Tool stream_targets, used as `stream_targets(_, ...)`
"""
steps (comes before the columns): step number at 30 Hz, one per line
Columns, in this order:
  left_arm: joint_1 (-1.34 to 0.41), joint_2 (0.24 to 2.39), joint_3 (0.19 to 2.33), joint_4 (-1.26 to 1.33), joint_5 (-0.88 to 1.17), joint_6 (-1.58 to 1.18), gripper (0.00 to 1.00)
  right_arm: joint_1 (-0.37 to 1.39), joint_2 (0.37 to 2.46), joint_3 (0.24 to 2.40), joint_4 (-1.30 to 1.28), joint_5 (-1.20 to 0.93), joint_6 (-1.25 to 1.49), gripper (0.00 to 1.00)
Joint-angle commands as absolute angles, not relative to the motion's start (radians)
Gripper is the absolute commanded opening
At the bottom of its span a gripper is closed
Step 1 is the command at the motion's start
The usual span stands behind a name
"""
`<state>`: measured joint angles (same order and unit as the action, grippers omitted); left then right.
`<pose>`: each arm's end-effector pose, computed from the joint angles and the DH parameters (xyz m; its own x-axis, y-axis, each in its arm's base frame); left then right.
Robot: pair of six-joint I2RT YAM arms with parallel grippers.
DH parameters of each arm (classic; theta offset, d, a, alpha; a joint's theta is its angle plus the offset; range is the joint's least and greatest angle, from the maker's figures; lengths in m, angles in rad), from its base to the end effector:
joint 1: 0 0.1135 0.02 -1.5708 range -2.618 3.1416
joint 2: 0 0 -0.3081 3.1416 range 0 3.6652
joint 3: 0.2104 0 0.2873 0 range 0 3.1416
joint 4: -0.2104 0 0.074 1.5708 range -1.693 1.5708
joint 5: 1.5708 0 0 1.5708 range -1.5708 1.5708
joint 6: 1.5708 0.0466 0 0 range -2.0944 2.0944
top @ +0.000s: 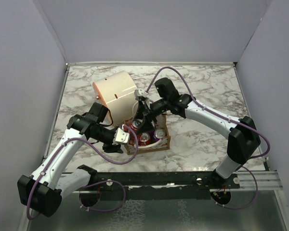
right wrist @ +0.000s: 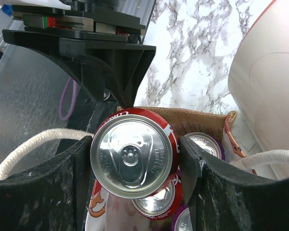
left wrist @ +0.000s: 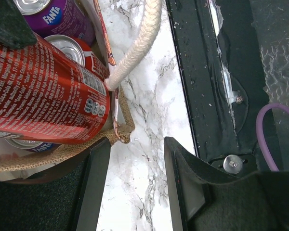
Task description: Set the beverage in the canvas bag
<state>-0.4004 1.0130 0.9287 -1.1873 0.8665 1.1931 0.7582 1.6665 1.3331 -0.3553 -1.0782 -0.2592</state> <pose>0.1451 -0.1000 0.3115 0.1024 0.6102 -0.7856 0.9873 -0.1586 0.0054 0.2685 0.3109 0.3239 -0.2361 -0.3905 -0.8898 -0.9100 -0.2322 0.3434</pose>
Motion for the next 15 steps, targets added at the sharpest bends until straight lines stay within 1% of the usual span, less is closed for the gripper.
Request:
stream_targets(1, -0.395, 0.999, 0.927, -1.266, 0.86, 1.205, 0.5, 0.767, 1.66, 1.294, -0.335, -1.1, -0.272, 0.01)
stream_targets(9, -0.378, 1.01, 0.936, -1.271, 0.865, 1.203, 0.5, 0.787, 1.642, 1.295, -0.291, -1.153, -0.217, 0.01)
stream_targets(15, -0.344, 1.004, 0.929, -1.283, 0.872, 1.215, 0.5, 0.787, 1.63, 1.257, -0.242, -1.169, -0.213, 0.01)
